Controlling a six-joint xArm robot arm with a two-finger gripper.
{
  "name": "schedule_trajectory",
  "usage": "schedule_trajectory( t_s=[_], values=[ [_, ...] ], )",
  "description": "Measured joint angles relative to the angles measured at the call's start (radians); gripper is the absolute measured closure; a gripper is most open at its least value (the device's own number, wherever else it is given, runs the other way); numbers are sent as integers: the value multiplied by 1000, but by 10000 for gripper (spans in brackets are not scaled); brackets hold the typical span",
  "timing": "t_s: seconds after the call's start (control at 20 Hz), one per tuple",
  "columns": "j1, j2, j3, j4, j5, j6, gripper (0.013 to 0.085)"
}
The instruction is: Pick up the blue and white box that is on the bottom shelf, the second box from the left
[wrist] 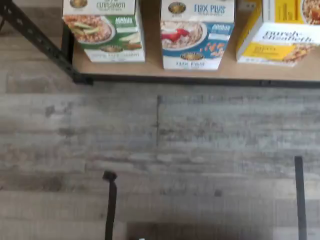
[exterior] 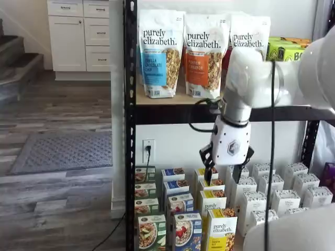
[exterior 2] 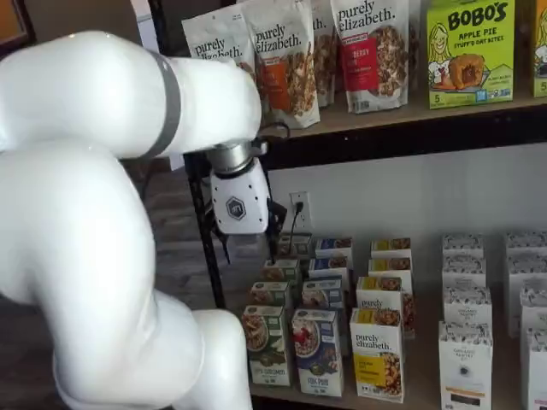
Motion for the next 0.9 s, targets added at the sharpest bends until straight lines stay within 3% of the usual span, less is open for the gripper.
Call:
schedule_trajectory(
  t_s=[0.45, 0.9],
  values=[
    [3, 181, 72, 32, -257, -26, 130],
    [32, 377, 89, 73, -497, -43, 130]
  ],
)
